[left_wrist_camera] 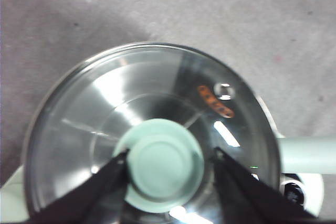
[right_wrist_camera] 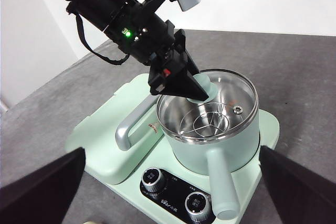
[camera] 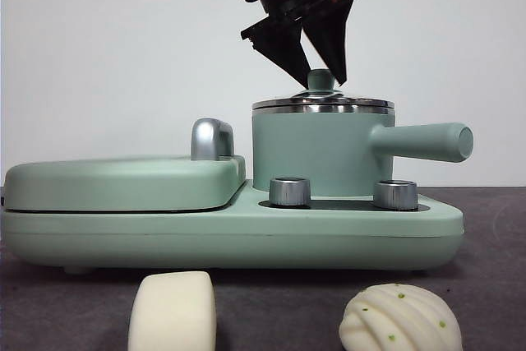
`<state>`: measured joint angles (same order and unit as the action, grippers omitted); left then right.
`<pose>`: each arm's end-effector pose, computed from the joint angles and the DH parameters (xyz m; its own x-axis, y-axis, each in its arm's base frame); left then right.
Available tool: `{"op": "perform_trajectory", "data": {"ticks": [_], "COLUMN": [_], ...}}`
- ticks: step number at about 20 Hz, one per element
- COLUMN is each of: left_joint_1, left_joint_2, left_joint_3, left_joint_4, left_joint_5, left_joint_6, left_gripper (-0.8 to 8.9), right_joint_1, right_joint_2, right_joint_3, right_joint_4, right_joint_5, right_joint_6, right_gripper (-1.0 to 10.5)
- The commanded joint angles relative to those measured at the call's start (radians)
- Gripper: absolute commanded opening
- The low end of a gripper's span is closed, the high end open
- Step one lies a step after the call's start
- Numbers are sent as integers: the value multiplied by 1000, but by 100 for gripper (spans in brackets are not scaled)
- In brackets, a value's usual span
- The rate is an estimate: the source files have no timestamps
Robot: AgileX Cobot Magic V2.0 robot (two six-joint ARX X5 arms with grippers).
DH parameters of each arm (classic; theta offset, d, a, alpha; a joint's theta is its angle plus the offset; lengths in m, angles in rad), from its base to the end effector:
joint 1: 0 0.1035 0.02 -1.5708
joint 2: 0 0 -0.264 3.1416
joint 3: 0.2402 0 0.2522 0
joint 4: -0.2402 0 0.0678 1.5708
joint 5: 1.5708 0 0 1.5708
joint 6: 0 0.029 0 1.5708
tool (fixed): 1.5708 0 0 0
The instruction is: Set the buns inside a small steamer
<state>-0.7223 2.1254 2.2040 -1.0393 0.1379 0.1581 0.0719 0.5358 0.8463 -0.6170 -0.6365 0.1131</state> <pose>0.3379 -0.3030 0.3279 0.3349 -0.4783 -0.8118 0.8018 0.5972 -0.0211 0.0933 0.0240 0.3428 0.7220 0.6479 -0.2426 -0.5850 0.7590 0.2858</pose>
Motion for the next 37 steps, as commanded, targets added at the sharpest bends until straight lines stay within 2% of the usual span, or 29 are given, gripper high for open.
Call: {"op": "perform_trajectory", "data": {"ticks": [1, 4, 9, 18, 23, 26, 28, 34, 37], "left_joint_1": [-8, -10, -11, -1, 63, 113, 148, 266, 323], "left_joint_2": [43, 48, 47, 44, 5, -27, -47, -91, -92], "left_joint_3": [32, 32, 48, 270, 292, 292, 292, 292, 292], "left_joint_4": [0, 0, -24, -122, -136, -146, -147, -151, -152], "left_joint_5": [-1, -1, -11, -42, -43, -43, -43, -42, -42], "left_joint_6": [17, 25, 37, 34, 32, 32, 32, 31, 12], "left_gripper": [202, 80, 78, 78, 78, 78, 78, 78, 78], "right_joint_1": [3, 3, 3, 3, 41, 150, 258, 676, 838], "right_joint_2": [5, 5, 5, 5, 43, 100, 165, 439, 613], "right_joint_3": [14, 14, 14, 14, 14, 18, 28, 95, 158], "right_joint_4": [6, -2, -16, -18, -43, -42, -38, 17, 2], "right_joint_5": [-2, -2, -2, -3, -73, -66, -27, 257, 368], "right_joint_6": [14, 14, 14, 17, 86, 141, 163, 310, 388], "right_gripper": [527, 527, 527, 527, 526, 526, 525, 525, 512]}}
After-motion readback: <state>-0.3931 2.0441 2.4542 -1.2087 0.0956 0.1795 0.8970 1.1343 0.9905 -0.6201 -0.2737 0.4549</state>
